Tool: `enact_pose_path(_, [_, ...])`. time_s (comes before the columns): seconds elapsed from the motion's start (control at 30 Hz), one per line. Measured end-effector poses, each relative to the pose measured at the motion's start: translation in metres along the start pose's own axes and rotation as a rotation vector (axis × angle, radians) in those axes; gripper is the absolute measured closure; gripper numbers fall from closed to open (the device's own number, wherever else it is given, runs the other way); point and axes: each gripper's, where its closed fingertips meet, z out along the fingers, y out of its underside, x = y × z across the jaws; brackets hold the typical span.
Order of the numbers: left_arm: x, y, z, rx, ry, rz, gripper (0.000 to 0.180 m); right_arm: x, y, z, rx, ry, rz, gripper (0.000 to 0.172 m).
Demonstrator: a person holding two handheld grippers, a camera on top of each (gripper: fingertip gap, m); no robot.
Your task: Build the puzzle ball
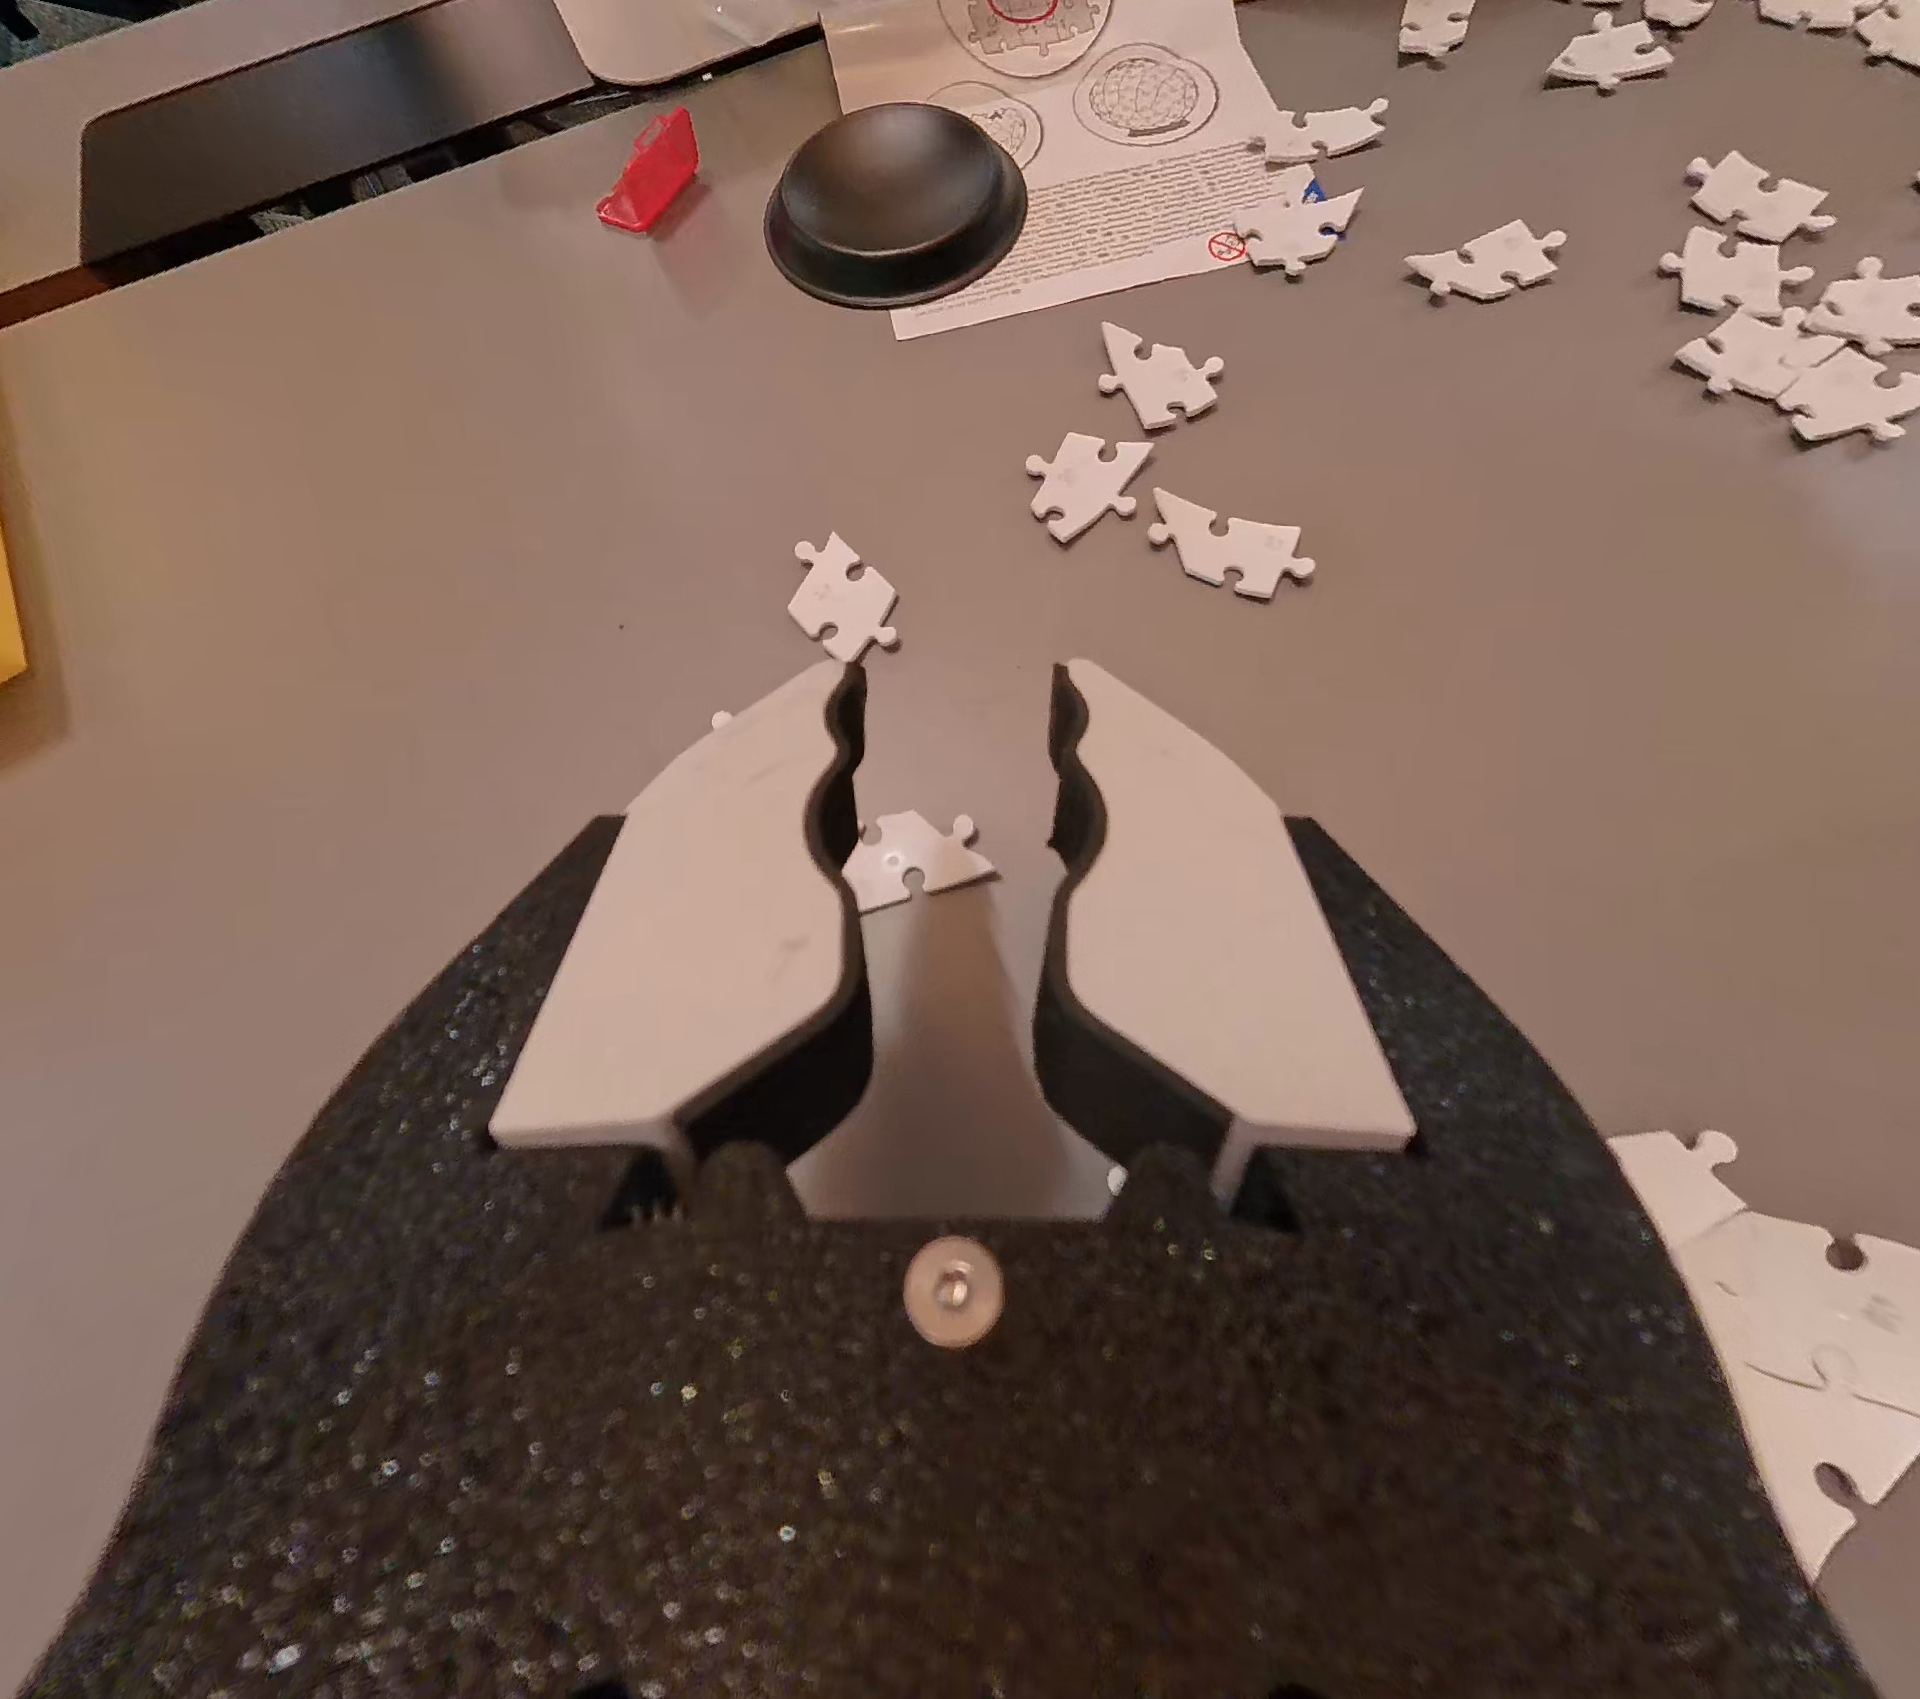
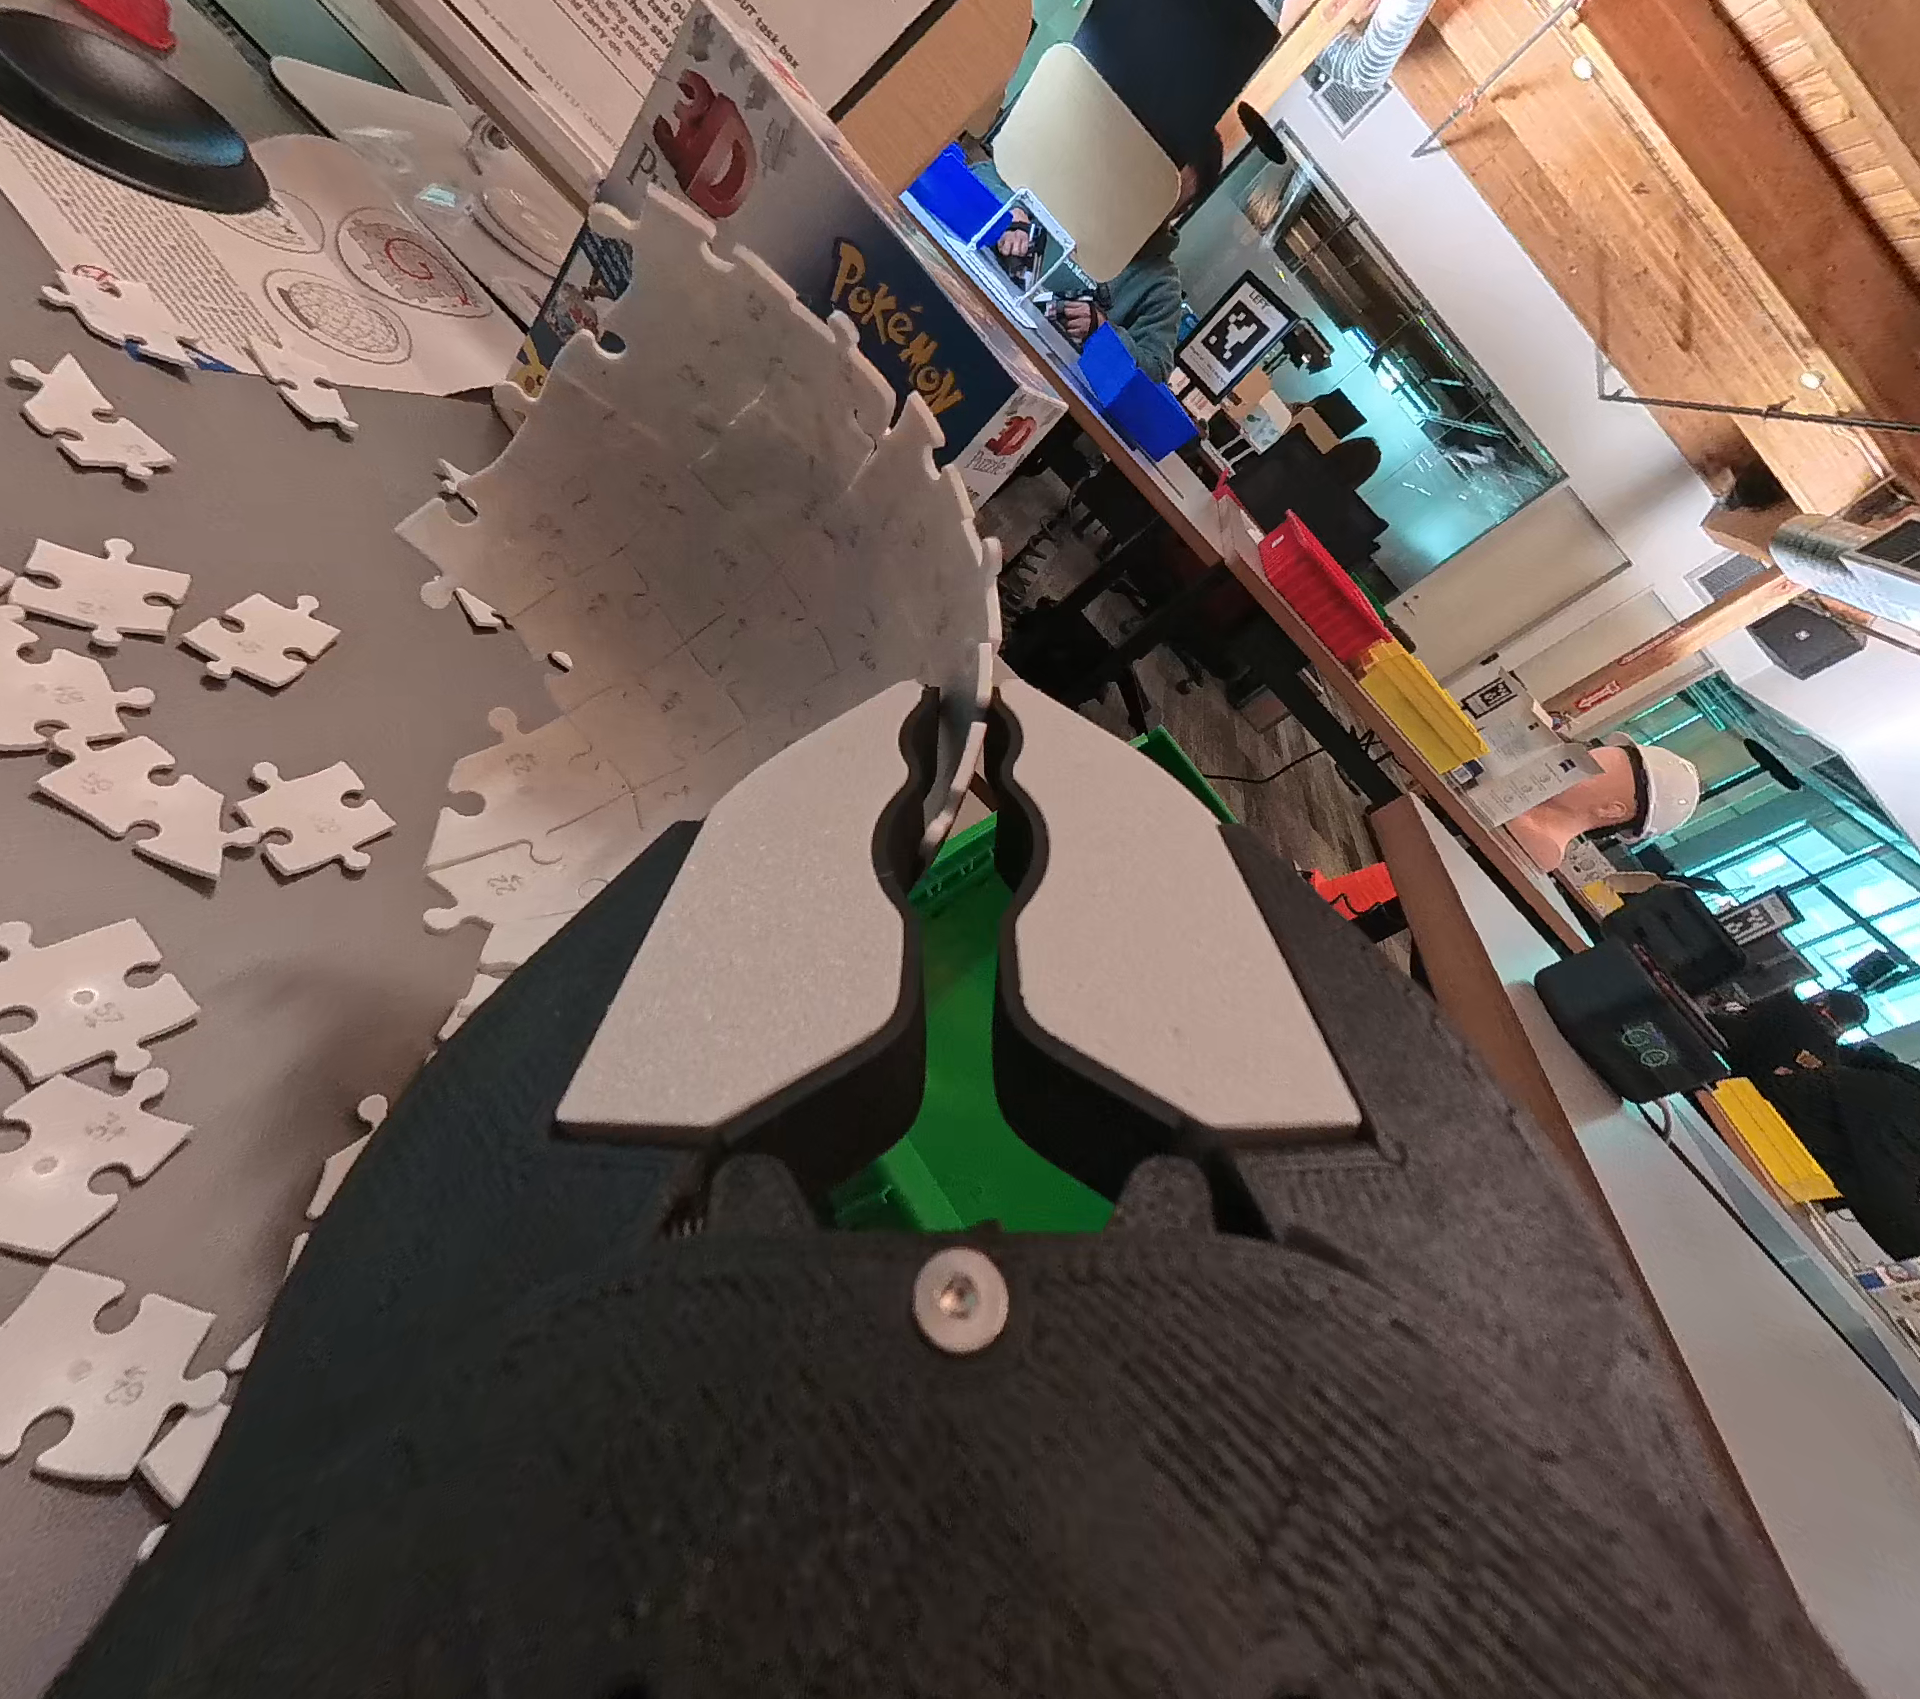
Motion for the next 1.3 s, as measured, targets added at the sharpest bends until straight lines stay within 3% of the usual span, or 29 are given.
enact_pose_path(0.67, [-0.001, 0.000, 0.001, -0.010, -0.008, -0.008, 0.143, 0.003, 0.005, -0.001, -0.012, 0.008, 0.011, 0.164])
enact_pose_path(1.3, [-0.027, 0.005, -0.012, -0.015, -0.083, -0.045, 0.143, 0.007, 0.007, -0.003, -0.020, 0.021, 0.006, 0.164])
